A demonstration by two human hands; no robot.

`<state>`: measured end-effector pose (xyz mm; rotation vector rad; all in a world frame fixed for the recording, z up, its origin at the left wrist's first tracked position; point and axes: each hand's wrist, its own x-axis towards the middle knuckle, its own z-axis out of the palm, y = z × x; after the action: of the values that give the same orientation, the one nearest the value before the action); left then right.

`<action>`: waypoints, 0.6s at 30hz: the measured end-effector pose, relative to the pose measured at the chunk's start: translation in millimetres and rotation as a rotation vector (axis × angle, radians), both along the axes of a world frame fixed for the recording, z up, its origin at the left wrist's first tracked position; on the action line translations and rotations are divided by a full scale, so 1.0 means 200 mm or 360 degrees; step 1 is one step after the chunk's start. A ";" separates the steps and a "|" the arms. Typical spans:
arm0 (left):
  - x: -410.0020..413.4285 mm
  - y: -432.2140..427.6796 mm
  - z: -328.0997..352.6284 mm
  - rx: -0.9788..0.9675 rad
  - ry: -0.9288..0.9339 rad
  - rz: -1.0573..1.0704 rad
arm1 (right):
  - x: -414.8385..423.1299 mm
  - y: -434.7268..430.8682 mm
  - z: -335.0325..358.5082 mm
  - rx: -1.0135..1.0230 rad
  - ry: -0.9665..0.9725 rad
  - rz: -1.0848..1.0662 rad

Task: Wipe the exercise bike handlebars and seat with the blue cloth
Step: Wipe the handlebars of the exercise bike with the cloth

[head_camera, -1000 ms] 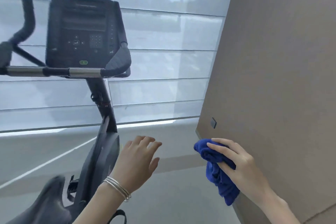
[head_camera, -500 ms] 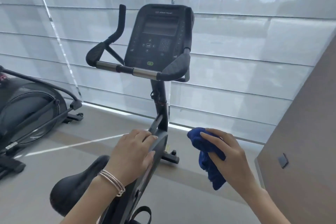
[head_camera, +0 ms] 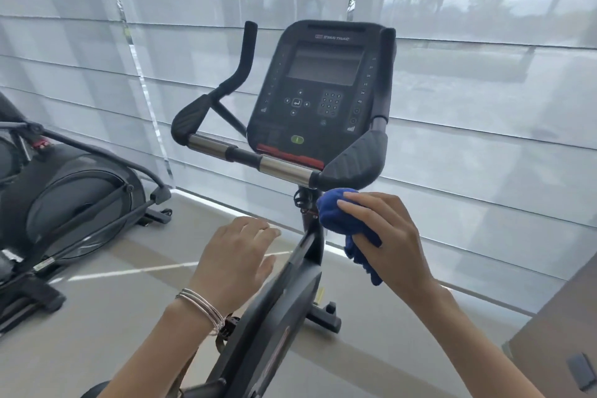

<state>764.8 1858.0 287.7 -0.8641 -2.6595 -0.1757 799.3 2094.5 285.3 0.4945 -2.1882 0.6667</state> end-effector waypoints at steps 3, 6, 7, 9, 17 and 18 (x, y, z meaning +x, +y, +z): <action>-0.09 -0.01 0.02 0.0025 0.0028 0.0127 | -0.18 0.00 0.08 0.0154 0.0142 0.0013; -0.14 -0.01 0.05 0.0033 0.0075 0.0260 | -0.30 0.03 0.09 0.0259 0.0159 0.0024; -0.17 -0.02 0.06 0.0016 0.0101 0.0281 | -0.35 0.03 0.09 0.0282 0.0174 0.0031; -0.23 -0.04 0.07 -0.0006 0.0135 0.0296 | -0.42 0.00 0.11 0.0355 0.0239 0.0037; -0.69 -0.07 0.09 -0.0097 0.0196 0.0193 | -0.59 -0.13 0.13 0.0848 0.0203 0.0414; -0.76 -0.08 0.09 -0.0120 0.0194 0.0163 | -0.60 -0.12 0.12 0.1017 0.0146 0.0231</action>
<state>613.6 1842.2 306.4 -0.7345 -2.6024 0.0023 678.5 2070.6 310.1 0.9936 -2.2650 -0.0075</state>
